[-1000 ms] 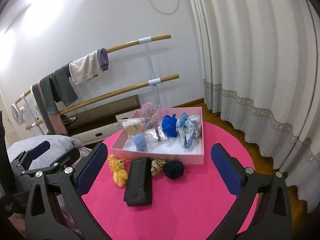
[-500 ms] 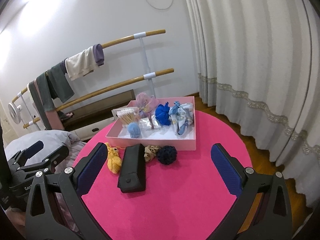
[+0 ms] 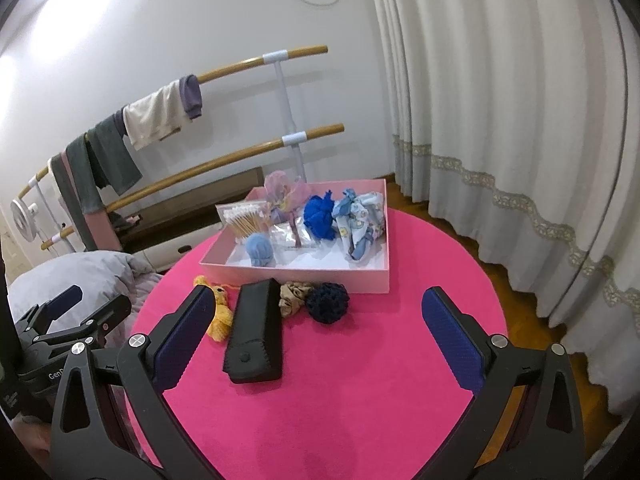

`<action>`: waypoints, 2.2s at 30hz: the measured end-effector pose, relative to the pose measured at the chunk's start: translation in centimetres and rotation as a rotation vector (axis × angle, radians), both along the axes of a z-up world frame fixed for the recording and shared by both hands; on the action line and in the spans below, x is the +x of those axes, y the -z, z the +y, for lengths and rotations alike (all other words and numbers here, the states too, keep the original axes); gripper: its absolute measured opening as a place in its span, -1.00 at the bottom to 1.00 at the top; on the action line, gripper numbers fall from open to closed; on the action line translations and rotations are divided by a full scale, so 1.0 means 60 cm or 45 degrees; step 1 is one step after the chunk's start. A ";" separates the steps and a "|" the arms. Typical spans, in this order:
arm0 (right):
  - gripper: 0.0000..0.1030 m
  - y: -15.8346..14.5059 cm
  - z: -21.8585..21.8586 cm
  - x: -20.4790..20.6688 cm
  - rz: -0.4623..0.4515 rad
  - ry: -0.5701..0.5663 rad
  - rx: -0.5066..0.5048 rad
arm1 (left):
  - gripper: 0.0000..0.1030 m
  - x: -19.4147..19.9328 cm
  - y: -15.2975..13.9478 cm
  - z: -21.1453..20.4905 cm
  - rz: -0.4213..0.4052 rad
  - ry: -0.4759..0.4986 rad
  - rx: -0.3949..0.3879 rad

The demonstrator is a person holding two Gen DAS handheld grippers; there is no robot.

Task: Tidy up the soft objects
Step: 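Withdraw both tools from the box back over the table, then grasp the yellow crocheted fish with the left gripper while the right grasps the navy crocheted ball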

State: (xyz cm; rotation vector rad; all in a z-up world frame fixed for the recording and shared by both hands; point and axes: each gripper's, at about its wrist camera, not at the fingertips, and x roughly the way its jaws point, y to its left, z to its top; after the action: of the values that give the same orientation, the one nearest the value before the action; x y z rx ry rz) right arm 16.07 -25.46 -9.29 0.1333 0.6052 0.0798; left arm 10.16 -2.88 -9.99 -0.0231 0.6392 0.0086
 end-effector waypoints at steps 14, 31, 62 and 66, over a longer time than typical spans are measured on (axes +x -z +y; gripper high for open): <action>1.00 0.106 -0.017 0.089 0.202 0.000 0.004 | 1.00 0.132 0.098 -0.005 0.168 -0.019 0.055; 0.95 0.206 -0.011 0.201 0.375 -0.024 -0.013 | 1.00 0.314 0.227 -0.025 0.284 -0.055 0.118; -0.67 0.209 -0.028 0.179 0.342 -0.038 0.014 | -0.46 0.281 0.214 -0.008 0.293 0.026 0.037; -0.67 0.193 -0.029 0.160 0.327 -0.039 0.008 | -0.46 0.239 0.189 -0.015 0.277 0.046 0.046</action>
State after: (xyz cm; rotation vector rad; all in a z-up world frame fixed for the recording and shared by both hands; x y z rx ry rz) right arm 25.65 -27.20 -20.87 0.1412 0.8634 0.0948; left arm 24.53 -3.76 -21.35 0.0244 0.8568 -0.0128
